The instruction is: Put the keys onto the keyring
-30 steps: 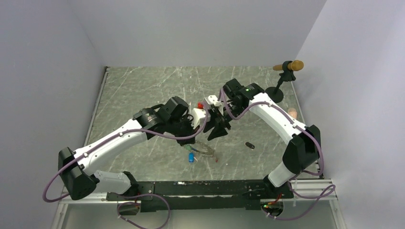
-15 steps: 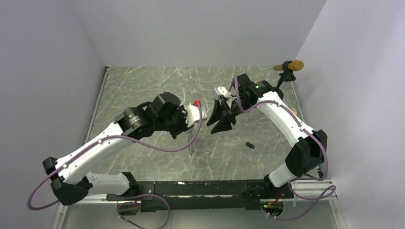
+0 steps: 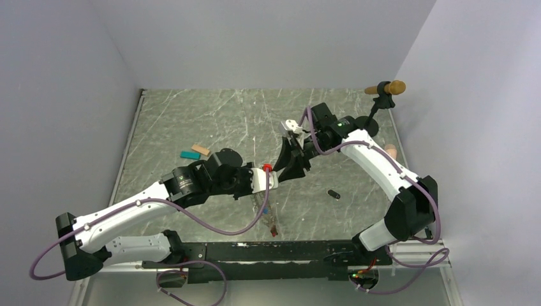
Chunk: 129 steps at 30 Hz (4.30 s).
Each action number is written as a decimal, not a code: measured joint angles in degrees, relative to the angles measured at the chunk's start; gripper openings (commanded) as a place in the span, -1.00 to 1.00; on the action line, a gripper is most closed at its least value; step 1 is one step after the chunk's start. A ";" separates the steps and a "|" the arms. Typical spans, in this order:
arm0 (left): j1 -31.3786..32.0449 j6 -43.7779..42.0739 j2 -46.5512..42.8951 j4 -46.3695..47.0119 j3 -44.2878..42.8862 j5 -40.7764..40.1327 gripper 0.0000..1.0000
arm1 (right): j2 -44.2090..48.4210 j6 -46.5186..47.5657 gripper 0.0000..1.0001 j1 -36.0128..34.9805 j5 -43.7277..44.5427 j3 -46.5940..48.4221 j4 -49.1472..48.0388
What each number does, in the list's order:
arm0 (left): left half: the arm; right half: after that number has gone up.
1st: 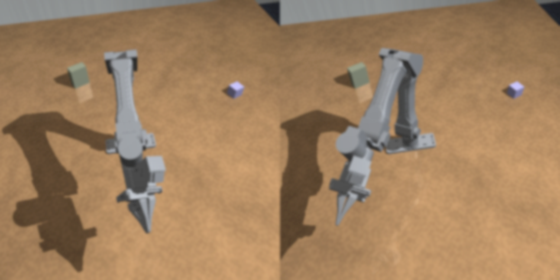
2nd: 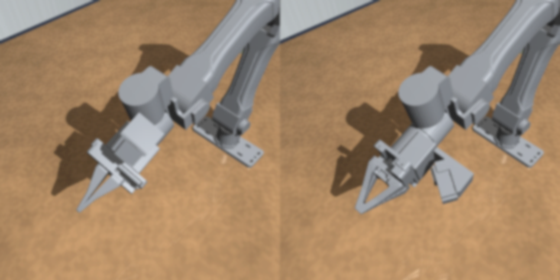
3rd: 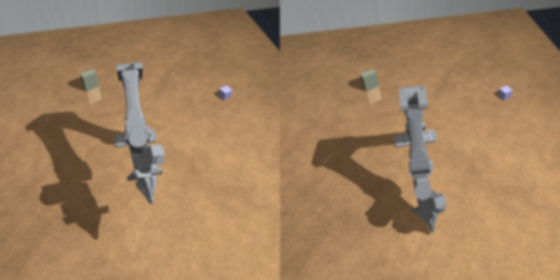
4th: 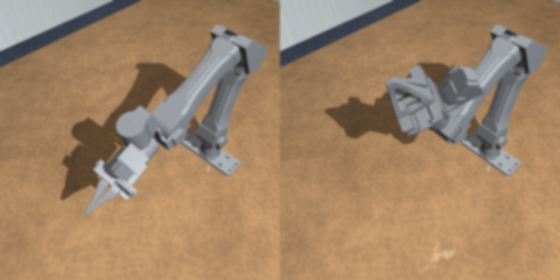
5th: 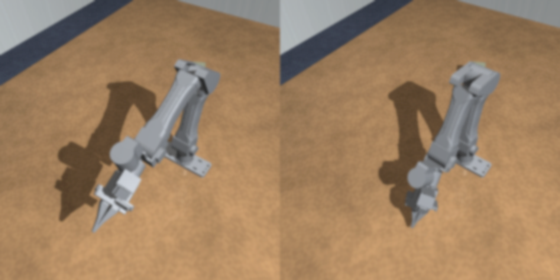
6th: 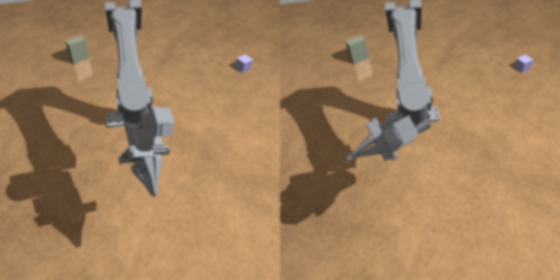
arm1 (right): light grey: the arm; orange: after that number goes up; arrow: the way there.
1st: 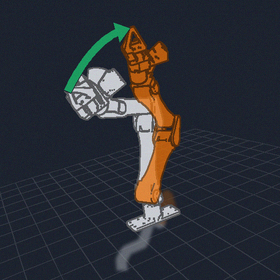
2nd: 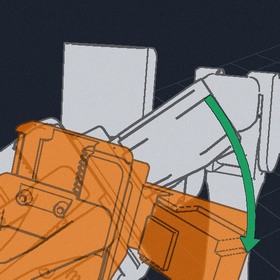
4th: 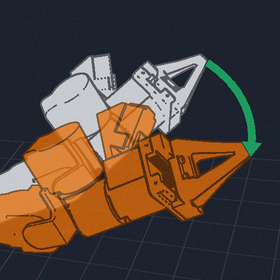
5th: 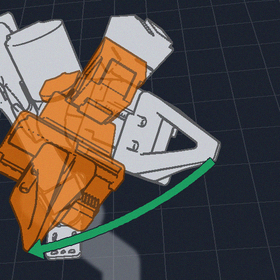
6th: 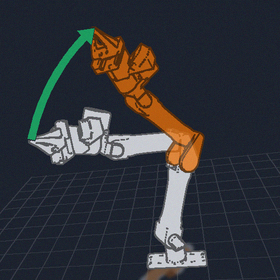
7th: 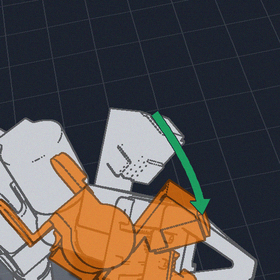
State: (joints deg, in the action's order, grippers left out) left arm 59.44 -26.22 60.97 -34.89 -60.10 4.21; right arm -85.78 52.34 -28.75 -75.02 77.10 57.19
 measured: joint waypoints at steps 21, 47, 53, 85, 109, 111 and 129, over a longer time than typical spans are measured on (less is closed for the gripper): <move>0.00 7.72 -0.50 10.67 3.26 1.99 -1.00 | 0.07 -7.19 -0.32 -5.05 3.39 -4.85 -10.97; -24.06 29.66 -30.88 7.02 23.87 -24.81 0.85 | -22.69 14.10 -0.44 -26.60 31.06 7.30 -9.20; -24.90 28.79 -37.70 6.82 24.46 -31.52 0.88 | -30.88 13.92 -0.41 -28.70 36.26 11.17 -8.72; -26.91 28.28 -44.59 8.94 25.51 -35.45 0.91 | -39.17 18.75 -0.92 -30.71 41.55 18.32 -1.64; -27.50 26.05 -43.74 11.39 26.40 -26.97 0.93 | -26.56 14.34 -1.00 -24.94 31.95 15.93 -0.24; -27.52 26.08 -42.99 12.22 26.88 -22.99 0.81 | -24.79 13.33 -1.00 -22.73 29.75 14.36 -0.98; -24.28 57.20 -28.70 53.44 52.28 14.01 0.21 | -15.47 -6.73 -1.00 -7.28 12.74 1.99 -19.02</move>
State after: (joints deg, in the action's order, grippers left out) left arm 35.16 30.98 32.27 18.55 -7.81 18.22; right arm -101.25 45.60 -36.03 -62.28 79.09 38.17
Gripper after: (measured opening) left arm 0.596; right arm 0.019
